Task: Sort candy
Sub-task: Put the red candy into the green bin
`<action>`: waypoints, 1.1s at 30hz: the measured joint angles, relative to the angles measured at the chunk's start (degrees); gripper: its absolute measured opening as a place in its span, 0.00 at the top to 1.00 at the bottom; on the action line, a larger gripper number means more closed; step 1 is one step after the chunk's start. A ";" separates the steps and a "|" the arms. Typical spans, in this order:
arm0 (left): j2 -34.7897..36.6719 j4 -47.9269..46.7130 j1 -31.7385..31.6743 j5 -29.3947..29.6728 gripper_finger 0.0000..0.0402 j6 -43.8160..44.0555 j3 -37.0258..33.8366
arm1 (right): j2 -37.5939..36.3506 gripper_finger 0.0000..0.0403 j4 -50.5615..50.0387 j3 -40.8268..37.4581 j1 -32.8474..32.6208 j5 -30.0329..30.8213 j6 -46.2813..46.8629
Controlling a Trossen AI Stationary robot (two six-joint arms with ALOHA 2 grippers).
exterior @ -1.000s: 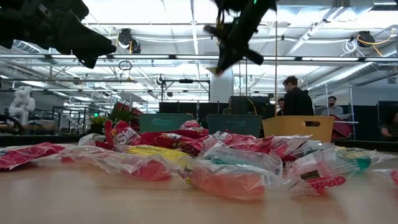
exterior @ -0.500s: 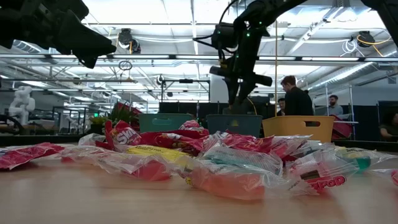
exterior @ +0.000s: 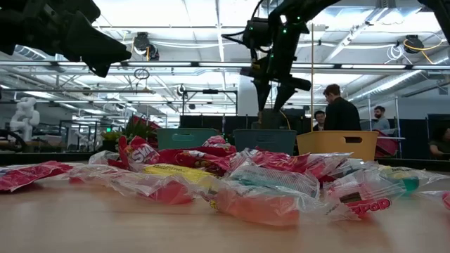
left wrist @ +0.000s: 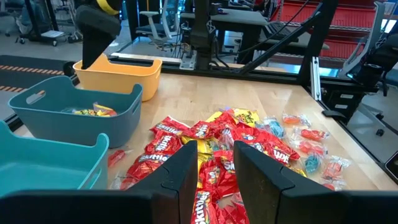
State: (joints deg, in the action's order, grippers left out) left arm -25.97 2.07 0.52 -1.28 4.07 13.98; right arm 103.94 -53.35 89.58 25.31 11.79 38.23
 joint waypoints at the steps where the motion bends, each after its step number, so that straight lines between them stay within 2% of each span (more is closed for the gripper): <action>1: 0.02 0.02 0.02 0.00 0.72 0.00 0.00 | -0.45 0.50 -0.24 0.00 -0.08 0.04 0.03; 7: -0.01 0.02 0.02 0.00 0.72 0.00 0.00 | -5.40 0.50 -2.70 0.00 -2.82 0.92 0.22; 14: -0.01 0.02 0.00 0.00 0.72 -0.01 0.00 | -12.74 0.50 -10.39 0.04 -10.85 9.04 6.99; 20: 0.01 0.35 0.01 0.07 0.72 -1.44 0.00 | -16.70 0.50 -17.63 0.04 -20.57 13.53 16.39; 26: -0.05 0.46 0.01 0.07 0.72 -1.10 0.00 | -17.07 0.51 -22.47 0.04 -30.84 18.85 29.94; 33: -0.04 0.54 0.01 0.09 0.72 5.80 0.00 | -17.07 0.51 -22.77 0.02 -40.86 24.52 44.23</action>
State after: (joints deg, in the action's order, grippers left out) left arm -26.01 2.60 0.53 -1.19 9.87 13.98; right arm 86.87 -76.12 89.60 -15.55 36.31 82.46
